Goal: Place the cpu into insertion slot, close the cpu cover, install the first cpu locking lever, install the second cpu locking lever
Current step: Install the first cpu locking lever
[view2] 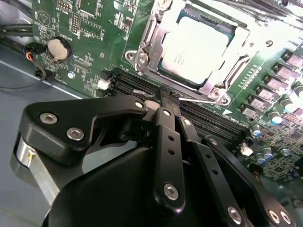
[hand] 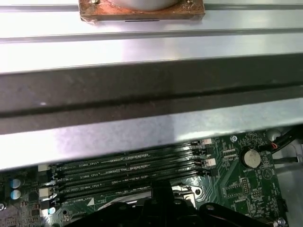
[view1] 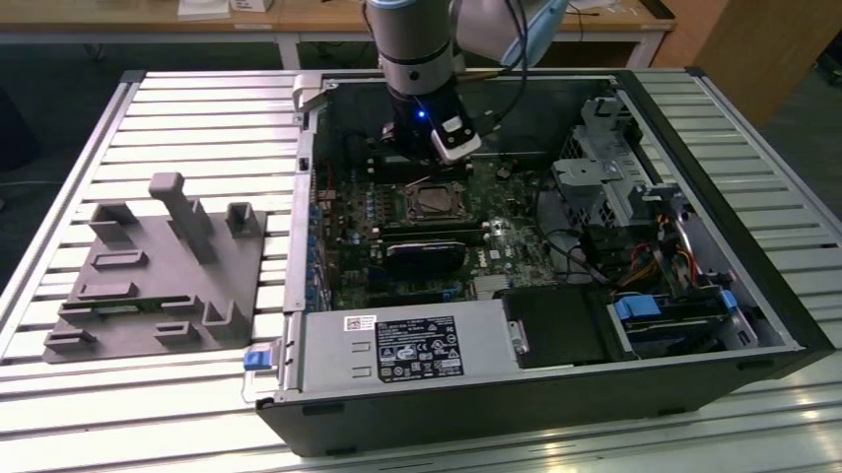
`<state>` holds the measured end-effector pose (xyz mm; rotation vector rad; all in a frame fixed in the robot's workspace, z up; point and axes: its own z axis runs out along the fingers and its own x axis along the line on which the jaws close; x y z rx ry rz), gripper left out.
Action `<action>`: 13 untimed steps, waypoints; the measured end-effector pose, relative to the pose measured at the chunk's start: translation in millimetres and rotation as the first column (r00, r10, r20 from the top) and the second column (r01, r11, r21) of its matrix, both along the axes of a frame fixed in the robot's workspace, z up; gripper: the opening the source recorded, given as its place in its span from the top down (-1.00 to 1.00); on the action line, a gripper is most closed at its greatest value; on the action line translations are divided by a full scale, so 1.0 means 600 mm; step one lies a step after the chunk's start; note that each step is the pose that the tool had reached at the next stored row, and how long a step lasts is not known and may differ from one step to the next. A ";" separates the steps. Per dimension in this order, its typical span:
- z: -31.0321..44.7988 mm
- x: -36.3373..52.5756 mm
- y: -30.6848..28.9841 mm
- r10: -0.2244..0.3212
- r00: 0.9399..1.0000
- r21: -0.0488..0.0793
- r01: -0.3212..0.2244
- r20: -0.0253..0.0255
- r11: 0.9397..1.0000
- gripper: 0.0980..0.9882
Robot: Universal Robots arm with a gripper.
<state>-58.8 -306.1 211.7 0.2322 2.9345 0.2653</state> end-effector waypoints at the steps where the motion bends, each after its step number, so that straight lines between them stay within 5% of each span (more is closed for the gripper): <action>1: -0.001 0.000 0.0003 -0.003 1.000 0.000 0.003 0.000 1.000 0.98; 13: -0.009 0.000 0.0113 -0.101 0.995 0.000 0.101 0.000 0.995 0.98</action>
